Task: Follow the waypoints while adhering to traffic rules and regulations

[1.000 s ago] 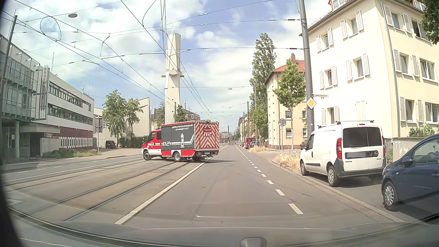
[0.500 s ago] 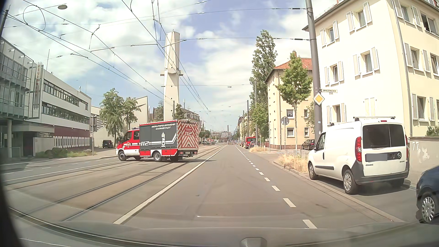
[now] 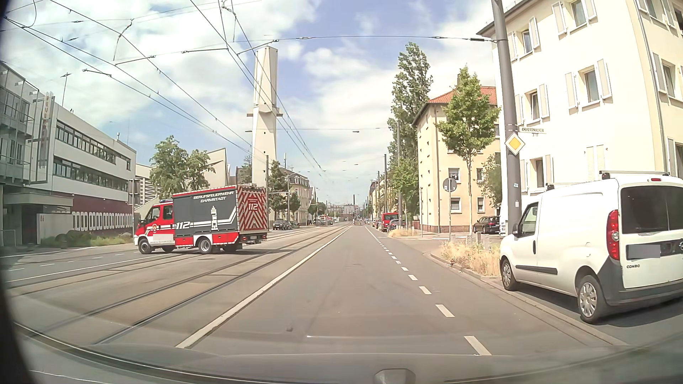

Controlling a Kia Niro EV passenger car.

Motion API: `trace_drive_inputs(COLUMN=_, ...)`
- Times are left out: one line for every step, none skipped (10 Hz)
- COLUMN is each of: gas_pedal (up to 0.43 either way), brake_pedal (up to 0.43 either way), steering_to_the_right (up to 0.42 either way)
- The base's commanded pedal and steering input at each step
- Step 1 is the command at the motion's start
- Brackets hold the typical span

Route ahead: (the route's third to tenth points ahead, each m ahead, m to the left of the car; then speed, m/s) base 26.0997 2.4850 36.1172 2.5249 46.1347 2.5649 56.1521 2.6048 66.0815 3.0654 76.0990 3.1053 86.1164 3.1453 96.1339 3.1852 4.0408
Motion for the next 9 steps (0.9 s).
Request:
trace_drive_inputs(gas_pedal=0.28, brake_pedal=0.024, steering_to_the_right=0.004)
trace_drive_inputs(gas_pedal=0.28, brake_pedal=0.024, steering_to_the_right=0.004)
trace_drive_inputs(gas_pedal=0.28, brake_pedal=0.024, steering_to_the_right=0.003)
trace_drive_inputs(gas_pedal=0.28, brake_pedal=0.024, steering_to_the_right=0.002)
trace_drive_inputs(gas_pedal=0.28, brake_pedal=0.024, steering_to_the_right=-0.001)
trace_drive_inputs(gas_pedal=0.28, brake_pedal=0.024, steering_to_the_right=-0.004)
trace_drive_inputs(gas_pedal=0.28, brake_pedal=0.024, steering_to_the_right=-0.005)
trace_drive_inputs(gas_pedal=0.28, brake_pedal=0.024, steering_to_the_right=-0.005)
trace_drive_inputs(gas_pedal=0.28, brake_pedal=0.024, steering_to_the_right=-0.005)
